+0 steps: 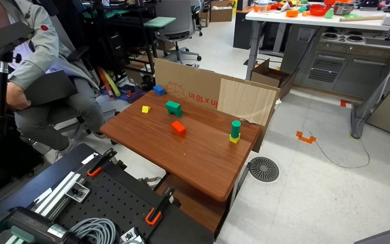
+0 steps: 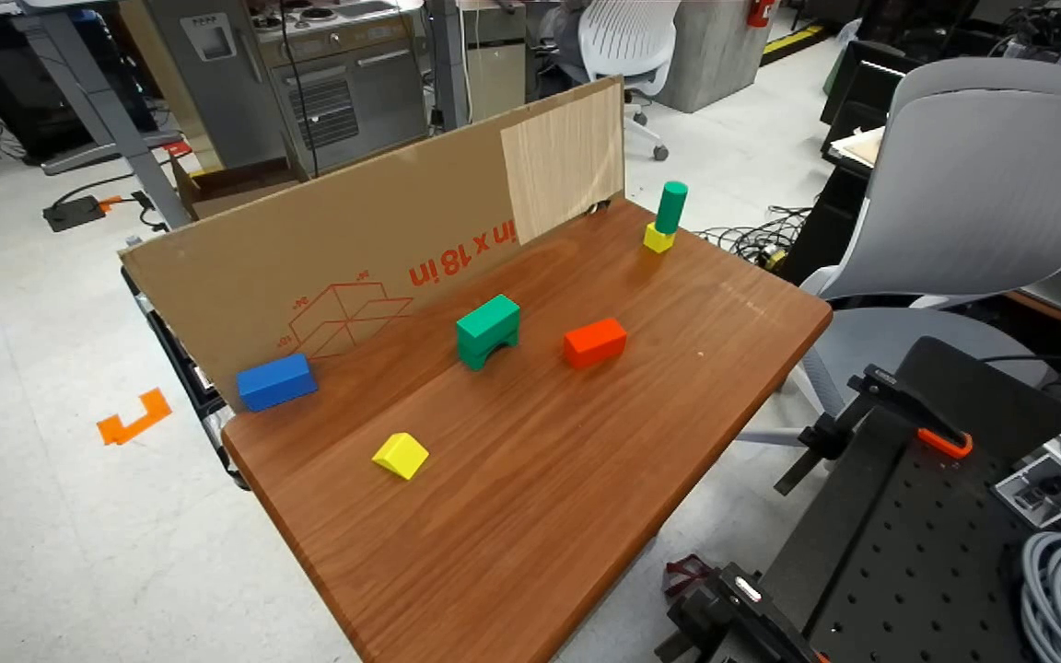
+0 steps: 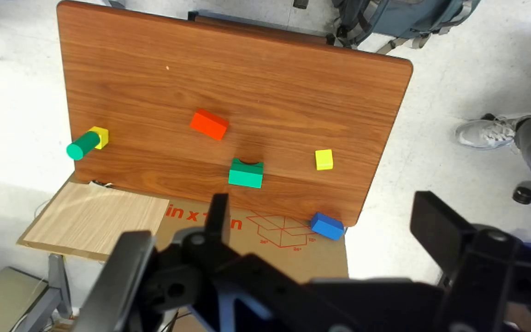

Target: Put the orange block on the green block

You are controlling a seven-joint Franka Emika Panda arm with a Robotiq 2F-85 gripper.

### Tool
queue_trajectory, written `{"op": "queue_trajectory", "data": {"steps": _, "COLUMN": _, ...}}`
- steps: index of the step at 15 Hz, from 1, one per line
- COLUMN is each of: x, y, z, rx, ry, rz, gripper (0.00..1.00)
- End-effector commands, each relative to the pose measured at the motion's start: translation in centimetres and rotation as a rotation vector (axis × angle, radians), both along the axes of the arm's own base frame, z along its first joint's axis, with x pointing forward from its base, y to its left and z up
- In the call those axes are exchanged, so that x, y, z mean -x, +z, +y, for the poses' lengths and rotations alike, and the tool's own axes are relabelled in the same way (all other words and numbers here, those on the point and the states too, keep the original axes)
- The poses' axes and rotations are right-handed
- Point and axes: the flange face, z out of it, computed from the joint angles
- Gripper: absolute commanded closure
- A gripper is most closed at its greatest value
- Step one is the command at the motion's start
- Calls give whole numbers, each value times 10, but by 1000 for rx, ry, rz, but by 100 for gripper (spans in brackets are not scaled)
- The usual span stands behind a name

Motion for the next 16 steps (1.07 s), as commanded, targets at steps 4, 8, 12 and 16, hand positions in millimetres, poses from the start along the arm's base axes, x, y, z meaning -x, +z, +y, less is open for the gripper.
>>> {"op": "queue_trajectory", "data": {"steps": 4, "x": -3, "y": -5, "z": -3, "rx": -1, "ry": -3, "rz": 7, "gripper": 0}}
{"op": "queue_trajectory", "data": {"steps": 8, "x": -12, "y": -29, "z": -21, "rx": -12, "ry": -32, "rz": 26, "gripper": 0}}
{"op": "queue_trajectory", "data": {"steps": 12, "x": -18, "y": -84, "z": -43, "rx": -33, "ry": -91, "rz": 83, "gripper": 0}}
{"op": "queue_trajectory", "data": {"steps": 16, "x": -28, "y": -153, "z": -69, "rx": -65, "ry": -186, "rz": 91, "gripper": 0}}
